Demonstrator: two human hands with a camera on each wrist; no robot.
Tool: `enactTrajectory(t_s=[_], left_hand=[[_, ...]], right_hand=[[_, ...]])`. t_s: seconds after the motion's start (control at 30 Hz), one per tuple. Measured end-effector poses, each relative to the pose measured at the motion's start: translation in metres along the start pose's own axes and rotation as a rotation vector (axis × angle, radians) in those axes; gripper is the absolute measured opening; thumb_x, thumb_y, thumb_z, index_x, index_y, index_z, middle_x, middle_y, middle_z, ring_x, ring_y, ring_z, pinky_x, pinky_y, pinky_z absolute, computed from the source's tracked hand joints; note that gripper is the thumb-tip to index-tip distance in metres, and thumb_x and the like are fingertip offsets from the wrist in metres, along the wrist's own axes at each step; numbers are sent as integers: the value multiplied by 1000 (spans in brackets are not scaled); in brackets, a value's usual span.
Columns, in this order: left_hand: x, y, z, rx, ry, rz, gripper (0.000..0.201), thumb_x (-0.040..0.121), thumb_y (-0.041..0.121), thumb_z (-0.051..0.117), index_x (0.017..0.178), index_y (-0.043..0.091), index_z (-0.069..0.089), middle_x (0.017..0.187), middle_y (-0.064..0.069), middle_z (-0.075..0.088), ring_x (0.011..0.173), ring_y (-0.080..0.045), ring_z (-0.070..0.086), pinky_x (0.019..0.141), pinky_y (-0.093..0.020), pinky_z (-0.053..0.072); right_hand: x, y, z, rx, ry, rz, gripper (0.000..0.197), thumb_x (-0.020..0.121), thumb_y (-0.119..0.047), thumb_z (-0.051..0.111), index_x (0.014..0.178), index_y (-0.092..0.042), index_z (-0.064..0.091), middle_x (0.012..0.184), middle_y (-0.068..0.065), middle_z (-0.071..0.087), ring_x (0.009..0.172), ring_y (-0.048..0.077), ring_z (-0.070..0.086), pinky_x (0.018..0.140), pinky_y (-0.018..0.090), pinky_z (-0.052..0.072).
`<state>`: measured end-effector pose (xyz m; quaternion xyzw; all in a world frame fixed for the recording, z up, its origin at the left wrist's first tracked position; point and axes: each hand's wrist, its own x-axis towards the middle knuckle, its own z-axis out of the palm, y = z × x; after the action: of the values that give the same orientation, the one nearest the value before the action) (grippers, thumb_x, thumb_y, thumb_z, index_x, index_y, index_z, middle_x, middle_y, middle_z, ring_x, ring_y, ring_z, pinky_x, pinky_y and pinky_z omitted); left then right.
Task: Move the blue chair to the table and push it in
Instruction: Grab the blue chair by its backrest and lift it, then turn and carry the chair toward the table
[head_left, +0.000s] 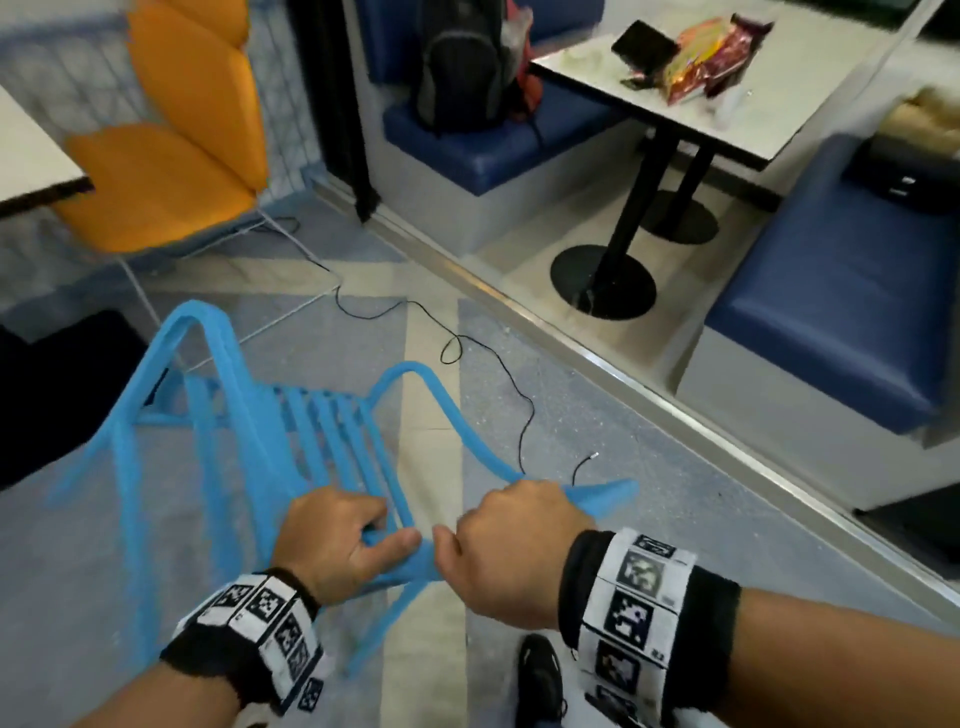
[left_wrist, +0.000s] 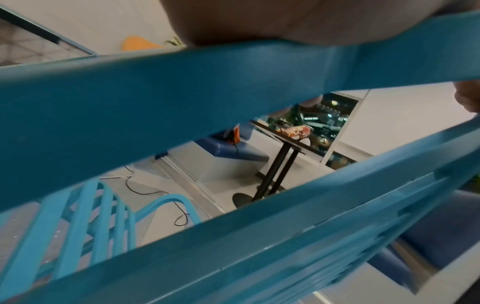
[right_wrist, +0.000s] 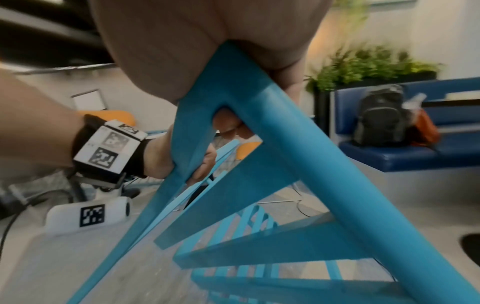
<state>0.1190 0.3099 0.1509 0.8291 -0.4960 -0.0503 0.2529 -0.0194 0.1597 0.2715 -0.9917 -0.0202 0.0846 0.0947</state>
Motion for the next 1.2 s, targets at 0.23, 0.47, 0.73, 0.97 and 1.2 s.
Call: enactTrajectory(t_s=[0.23,0.47,0.73,0.97,1.2], left_hand=[[-78,-38,-33,-84,108,-120,84,75,86,20,52,13,56,46,-4,57,49,-24,56,49,-38,41],[-149,-62,-74,-164,160,-164,49,84,57,35,47,25,31,41,-2,32,42,-22,36,46,-32,30],[-201,-48,-128,-572,7,-362,72,84,75,36,69,7,55,69,-20,53,66,-32,53,69,-56,46],[-245,20,-183,198,-401,-375,37,80,63,54,96,30,57,89,4,66,79,-16,62,70,-37,53],[-311,0,-190,574,-462,-611,31,90,51,49,107,25,54,100,-2,68,90,-28,66,71,-39,52]], right_hand=[[10,-77,12,25,116,-161,42,81,-46,39,55,-14,46,51,7,56,45,29,52,42,29,35],[3,-65,65,344,83,-101,52,71,-76,53,92,-28,45,81,-11,52,67,1,49,59,29,50],[23,-124,90,183,232,-238,46,71,-63,52,67,-18,44,51,-2,55,41,25,52,41,30,43],[41,-200,101,214,213,-363,36,70,-56,53,75,-21,49,65,-2,60,57,23,58,48,26,41],[48,-179,109,12,-175,-183,63,79,-67,49,129,-33,33,114,-5,60,91,24,62,77,39,51]])
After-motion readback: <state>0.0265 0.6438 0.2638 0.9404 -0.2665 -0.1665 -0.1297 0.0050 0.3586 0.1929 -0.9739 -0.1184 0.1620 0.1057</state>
